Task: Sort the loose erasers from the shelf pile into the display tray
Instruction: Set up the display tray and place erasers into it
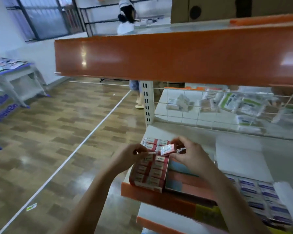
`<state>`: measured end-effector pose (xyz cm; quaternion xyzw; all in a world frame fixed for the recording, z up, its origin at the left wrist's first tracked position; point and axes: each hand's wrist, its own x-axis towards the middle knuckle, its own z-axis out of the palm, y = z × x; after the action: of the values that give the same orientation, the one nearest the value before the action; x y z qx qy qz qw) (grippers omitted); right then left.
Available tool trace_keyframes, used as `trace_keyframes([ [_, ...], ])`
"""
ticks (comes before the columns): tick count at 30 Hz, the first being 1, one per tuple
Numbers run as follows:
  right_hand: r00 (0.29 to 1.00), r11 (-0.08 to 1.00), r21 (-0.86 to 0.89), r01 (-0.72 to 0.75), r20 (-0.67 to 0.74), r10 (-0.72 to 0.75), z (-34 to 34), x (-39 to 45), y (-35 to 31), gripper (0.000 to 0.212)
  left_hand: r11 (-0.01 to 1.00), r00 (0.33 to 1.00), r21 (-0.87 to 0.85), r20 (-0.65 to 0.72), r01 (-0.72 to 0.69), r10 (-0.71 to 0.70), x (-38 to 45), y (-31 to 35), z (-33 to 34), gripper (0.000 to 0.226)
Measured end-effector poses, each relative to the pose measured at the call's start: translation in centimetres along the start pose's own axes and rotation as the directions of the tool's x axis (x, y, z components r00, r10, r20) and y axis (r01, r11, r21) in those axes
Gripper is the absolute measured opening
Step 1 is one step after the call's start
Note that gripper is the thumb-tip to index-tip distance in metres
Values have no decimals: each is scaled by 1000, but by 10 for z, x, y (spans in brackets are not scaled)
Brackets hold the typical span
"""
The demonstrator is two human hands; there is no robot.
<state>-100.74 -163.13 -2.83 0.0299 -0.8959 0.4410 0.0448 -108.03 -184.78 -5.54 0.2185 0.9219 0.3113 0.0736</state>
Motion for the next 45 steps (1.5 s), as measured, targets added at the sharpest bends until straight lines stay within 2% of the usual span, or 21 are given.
trace_keyframes([
  [4,996,997,-9,-82,-30,81,21,1,-5,27,997,996,6,36,-78,78,12,-23,3,11],
  [9,982,986,3,-169,-79,169,41,-4,-10,27,965,967,130,-83,-227,239,14,-29,7,13],
  [16,961,976,17,-217,-169,216,52,-6,-11,29,941,933,179,-172,-286,316,11,-29,7,23],
  [22,953,969,14,-246,-180,244,55,-7,-10,29,904,927,247,-46,-350,371,10,-27,0,33],
  [28,951,966,-11,-257,-181,250,58,-3,-8,28,885,922,294,-27,-362,386,14,-30,-2,31],
  [36,957,922,-286,-259,-202,206,67,5,-7,33,874,924,312,35,-372,381,14,-32,-5,34],
  [40,965,908,-337,-249,-168,202,66,5,-9,36,871,923,311,63,-380,380,15,-31,-7,33],
  [45,960,900,-351,-259,-198,199,64,7,-13,32,863,917,315,84,-396,391,21,-24,-14,33],
])
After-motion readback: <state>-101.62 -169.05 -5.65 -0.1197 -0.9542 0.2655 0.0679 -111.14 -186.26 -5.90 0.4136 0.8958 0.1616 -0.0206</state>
